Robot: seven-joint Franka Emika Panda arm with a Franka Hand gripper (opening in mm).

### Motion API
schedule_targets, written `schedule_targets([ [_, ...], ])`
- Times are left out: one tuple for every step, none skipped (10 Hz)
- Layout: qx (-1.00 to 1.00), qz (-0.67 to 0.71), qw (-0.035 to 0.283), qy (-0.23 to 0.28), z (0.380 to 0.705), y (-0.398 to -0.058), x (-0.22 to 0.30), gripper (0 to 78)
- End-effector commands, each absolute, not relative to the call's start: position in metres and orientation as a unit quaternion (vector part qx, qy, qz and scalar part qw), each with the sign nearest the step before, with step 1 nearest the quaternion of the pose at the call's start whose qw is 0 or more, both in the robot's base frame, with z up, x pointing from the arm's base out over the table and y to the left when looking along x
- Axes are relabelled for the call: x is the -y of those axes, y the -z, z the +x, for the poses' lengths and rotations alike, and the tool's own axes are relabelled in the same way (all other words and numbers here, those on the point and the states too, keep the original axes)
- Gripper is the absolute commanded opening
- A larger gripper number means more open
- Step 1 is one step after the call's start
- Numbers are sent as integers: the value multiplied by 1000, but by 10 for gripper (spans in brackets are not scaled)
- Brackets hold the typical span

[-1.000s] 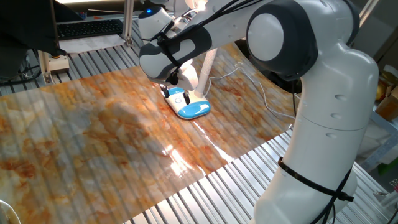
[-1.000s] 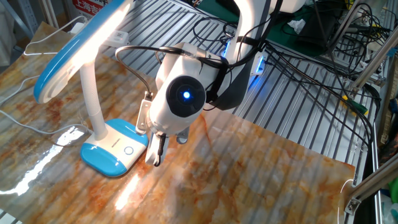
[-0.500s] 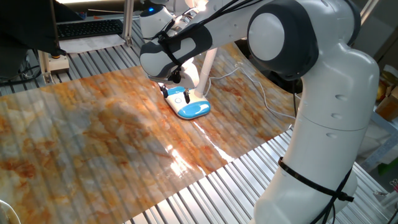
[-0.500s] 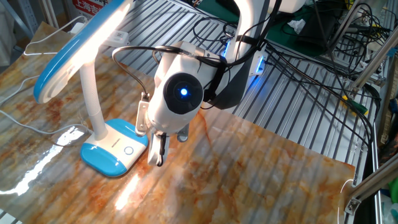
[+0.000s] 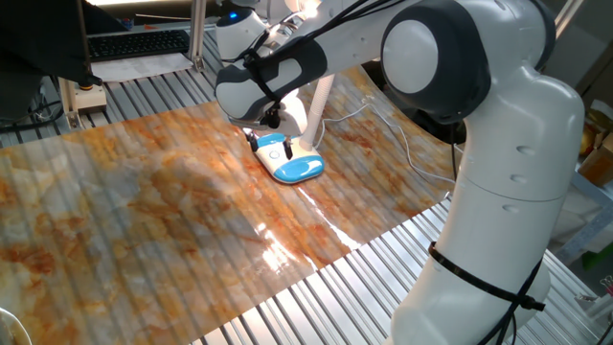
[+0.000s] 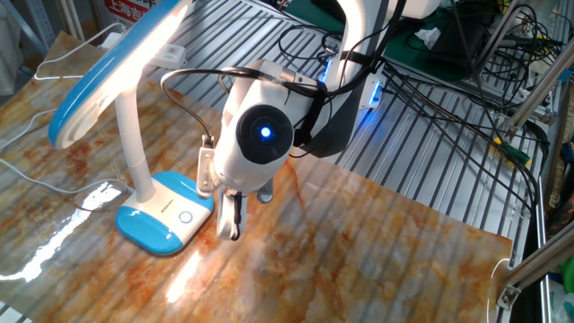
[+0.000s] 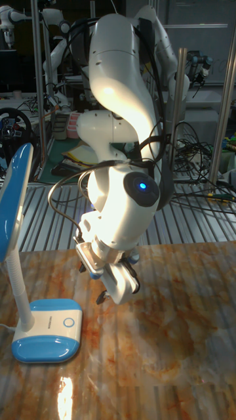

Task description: Turn on the desk lamp by pressing the button

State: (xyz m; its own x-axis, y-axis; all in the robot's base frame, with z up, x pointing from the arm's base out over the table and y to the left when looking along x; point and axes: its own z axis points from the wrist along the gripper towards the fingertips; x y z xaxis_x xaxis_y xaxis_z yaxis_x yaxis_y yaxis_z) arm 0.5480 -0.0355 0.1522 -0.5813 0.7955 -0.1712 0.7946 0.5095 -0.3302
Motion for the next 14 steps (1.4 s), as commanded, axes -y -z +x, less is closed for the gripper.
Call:
schedule_targets([
  [884,-428,7,-189,550,-153,35,774],
  [888,-419,9,-189,550,-152,35,774],
  [892,-410,10,-189,550,-152,35,774],
  [897,-399,12,-188,550,-151,34,774],
  [900,-392,12,-188,551,-151,34,774],
  [906,-380,12,-188,551,-150,34,774],
  [908,-374,12,-188,551,-148,33,774],
  [912,-365,14,-188,552,-148,33,774],
  [915,-357,15,-188,552,-148,33,774],
  [917,-350,17,-188,552,-148,33,774],
  [921,-342,18,-188,552,-148,33,774],
  [924,-331,18,-188,552,-148,33,774],
  [927,-323,19,-189,552,-148,33,774],
  [931,-313,20,-189,552,-148,33,774],
])
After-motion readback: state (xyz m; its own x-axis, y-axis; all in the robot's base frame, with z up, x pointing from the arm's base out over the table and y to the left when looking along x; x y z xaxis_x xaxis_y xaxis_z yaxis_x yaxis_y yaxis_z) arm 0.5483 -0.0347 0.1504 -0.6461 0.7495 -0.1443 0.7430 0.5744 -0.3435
